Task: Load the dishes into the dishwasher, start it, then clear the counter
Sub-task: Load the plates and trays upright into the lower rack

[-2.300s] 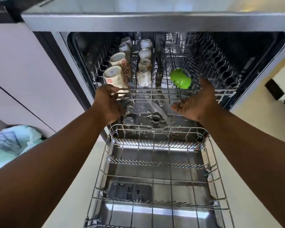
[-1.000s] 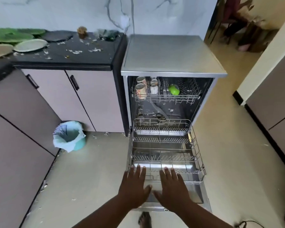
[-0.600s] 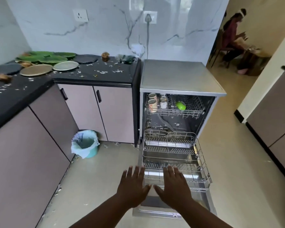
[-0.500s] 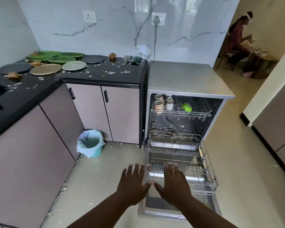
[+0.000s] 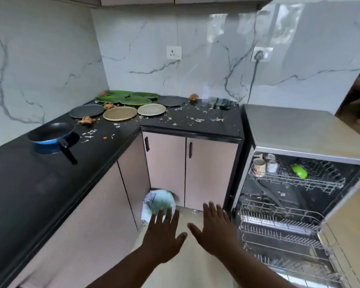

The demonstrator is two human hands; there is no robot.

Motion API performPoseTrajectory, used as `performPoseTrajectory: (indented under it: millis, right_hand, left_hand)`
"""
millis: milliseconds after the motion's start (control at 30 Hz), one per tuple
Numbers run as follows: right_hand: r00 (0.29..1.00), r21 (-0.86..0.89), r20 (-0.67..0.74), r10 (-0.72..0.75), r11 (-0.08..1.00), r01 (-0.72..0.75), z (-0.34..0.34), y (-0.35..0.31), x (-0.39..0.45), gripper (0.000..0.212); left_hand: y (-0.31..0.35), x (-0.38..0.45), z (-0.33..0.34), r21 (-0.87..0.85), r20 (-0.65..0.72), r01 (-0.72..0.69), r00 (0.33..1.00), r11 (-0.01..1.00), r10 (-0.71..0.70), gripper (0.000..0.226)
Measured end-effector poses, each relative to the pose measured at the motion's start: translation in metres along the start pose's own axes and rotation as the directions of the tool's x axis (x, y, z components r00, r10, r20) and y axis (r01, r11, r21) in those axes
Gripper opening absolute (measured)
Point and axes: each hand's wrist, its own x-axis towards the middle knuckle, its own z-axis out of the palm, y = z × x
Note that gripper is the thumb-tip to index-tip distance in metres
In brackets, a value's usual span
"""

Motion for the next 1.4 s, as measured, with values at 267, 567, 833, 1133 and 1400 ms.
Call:
performPoseTrajectory:
  millis: [267,567,833,1133,1400]
  right_hand:
    - [0.998,-0.023,-0.055,-0.003,1.000,0.001,-0.025,-0.008,0.100,0.120]
    - [0.998,-0.006,-0.034,-0.056,0.998,0.056,-0.046,0.004,0.265,0.124]
    - [0.981,0.001,-0.080,-0.179,0.984,0.179,-0.084,-0.021,0.402,0.122]
    - [0.979,0.036,-0.015,-0.204,0.978,0.204,-0.089,-0.081,0.522,0.124]
    - [0.991,0.074,-0.063,-0.119,0.990,0.124,-0.107,-0.105,0.628,0.106]
  left_hand:
    - [-0.043,0.096,-0.036,0.010,-0.020,0.068,0.997,0.998,-0.068,0.114]
    - [-0.088,0.234,-0.069,-0.027,-0.038,0.202,0.979,0.979,-0.203,0.129]
    - [-0.141,0.322,-0.105,-0.179,-0.017,0.373,0.924,0.910,-0.382,0.135]
    - [-0.256,0.433,-0.128,-0.515,-0.061,0.379,0.879,0.769,-0.474,0.079]
    - [-0.332,0.538,-0.169,-0.725,0.243,0.462,0.865,0.510,-0.438,0.030]
